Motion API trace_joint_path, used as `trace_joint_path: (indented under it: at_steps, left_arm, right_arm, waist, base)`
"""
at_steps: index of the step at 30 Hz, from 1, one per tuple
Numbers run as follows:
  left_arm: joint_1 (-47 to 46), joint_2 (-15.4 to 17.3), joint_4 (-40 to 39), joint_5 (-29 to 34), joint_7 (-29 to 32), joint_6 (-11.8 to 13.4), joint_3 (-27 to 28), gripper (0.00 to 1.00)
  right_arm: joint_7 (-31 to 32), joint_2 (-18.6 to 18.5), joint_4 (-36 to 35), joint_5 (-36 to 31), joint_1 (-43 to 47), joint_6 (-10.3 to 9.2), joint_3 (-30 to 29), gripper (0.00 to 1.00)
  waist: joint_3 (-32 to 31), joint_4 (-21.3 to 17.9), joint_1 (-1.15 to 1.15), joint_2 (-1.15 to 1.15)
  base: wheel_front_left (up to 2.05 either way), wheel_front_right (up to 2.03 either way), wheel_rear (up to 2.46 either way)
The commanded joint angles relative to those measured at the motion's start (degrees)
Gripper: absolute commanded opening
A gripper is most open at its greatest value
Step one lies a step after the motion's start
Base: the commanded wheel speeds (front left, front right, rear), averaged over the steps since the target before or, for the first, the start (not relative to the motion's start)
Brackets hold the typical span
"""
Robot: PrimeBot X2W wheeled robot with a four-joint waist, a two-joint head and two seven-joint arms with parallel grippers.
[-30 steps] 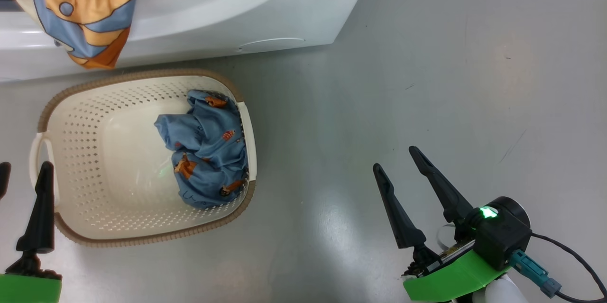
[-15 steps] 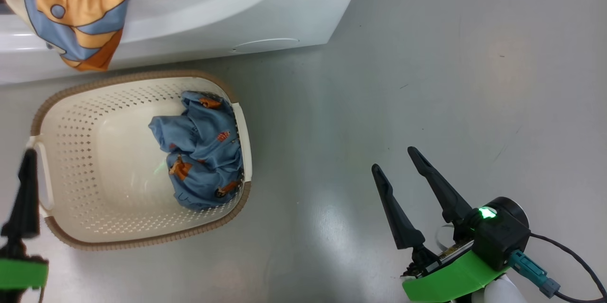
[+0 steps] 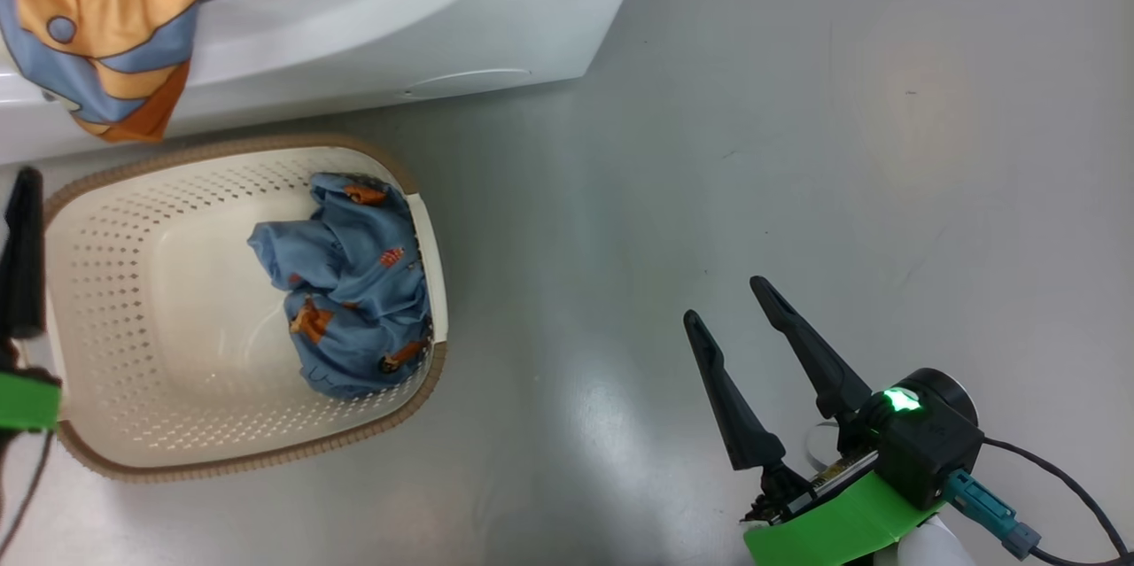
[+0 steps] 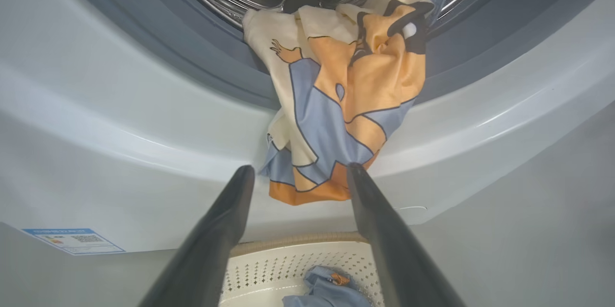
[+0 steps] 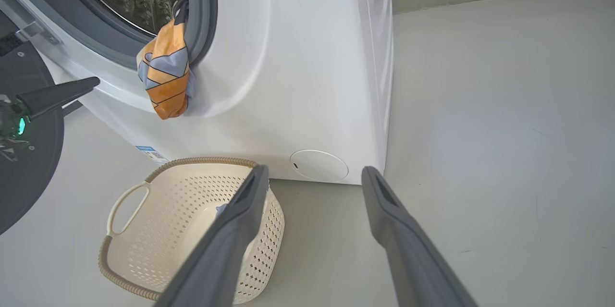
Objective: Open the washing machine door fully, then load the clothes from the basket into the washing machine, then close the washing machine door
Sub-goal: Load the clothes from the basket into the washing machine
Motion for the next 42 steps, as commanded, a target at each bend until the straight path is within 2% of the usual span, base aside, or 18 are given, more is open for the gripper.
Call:
trace_joint_path:
  at_steps: [1, 11, 17, 24, 29, 30, 31, 32, 42]
  left_arm:
    - [-3.2, 3.9, 0.8, -1.5, 0.0, -0.1, 0.6, 1.0]
    - [-12.0, 5.6, 5.1, -7.9, 6.9, -0.1, -5.5, 1.0]
    - [-16.3, 4.2, 7.3, -11.4, 11.0, -0.1, -6.5, 1.0]
    - [-19.5, 4.2, 10.4, -11.9, 13.6, 0.8, -7.0, 1.0]
    - [-21.5, 4.5, 11.6, -10.7, 12.5, 1.1, -6.8, 1.0]
    - [-21.7, 4.4, 11.7, -10.6, 12.0, 1.0, -6.7, 0.73]
    - [-21.9, 4.6, 11.7, -10.1, 11.7, 1.0, -6.9, 0.21]
    - [-21.9, 4.7, 11.8, -9.7, 11.5, 0.9, -7.2, 0.0]
    - [-20.6, 5.6, 7.3, -7.8, 6.8, 0.2, -8.4, 0.0]
  right_arm:
    - [-0.3, 0.1, -1.3, 0.6, 1.0, 0.16, 1.7, 1.0]
    - [-0.3, 0.1, -1.5, 1.2, 1.2, 0.16, 2.5, 1.0]
    - [-0.3, 0.1, -1.9, 1.9, 1.6, 0.16, 3.0, 1.0]
    - [-0.3, 0.1, -2.4, 2.6, 2.3, 0.16, 3.6, 1.0]
    - [-0.3, 0.1, -2.8, 2.8, 2.7, 0.16, 3.9, 1.0]
    - [-0.3, 0.1, -2.9, 2.9, 2.7, 0.16, 4.0, 1.0]
    - [-0.3, 0.1, -2.8, 2.9, 2.7, 0.16, 4.0, 1.0]
    - [-0.3, 0.1, -2.8, 3.0, 2.8, 0.16, 4.0, 1.0]
    - [-0.3, 0.1, -1.4, 3.3, 2.5, 0.16, 2.8, 1.0]
  waist:
    - [0.3, -0.5, 0.0, 0.0]
    - [1.2, -1.6, 0.0, 0.0]
    - [1.9, -2.7, 0.0, 0.0]
    - [2.8, -4.3, 0.0, 0.0]
    - [3.3, -5.1, 0.0, 0.0]
    - [3.3, -5.1, 0.0, 0.0]
    - [3.2, -5.2, 0.0, 0.0]
    - [3.1, -5.1, 0.0, 0.0]
    - [1.2, -2.8, 0.0, 0.0]
  base:
    - [0.0, 0.0, 0.0]
    - [0.0, 0.0, 0.0]
    - [0.0, 0.0, 0.0]
    - [0.0, 0.0, 0.0]
    - [0.0, 0.0, 0.0]
    - [0.0, 0.0, 0.0]
    - [0.0, 0.0, 0.0]
    - [0.0, 0.0, 0.0]
    - [0.0, 0.0, 0.0]
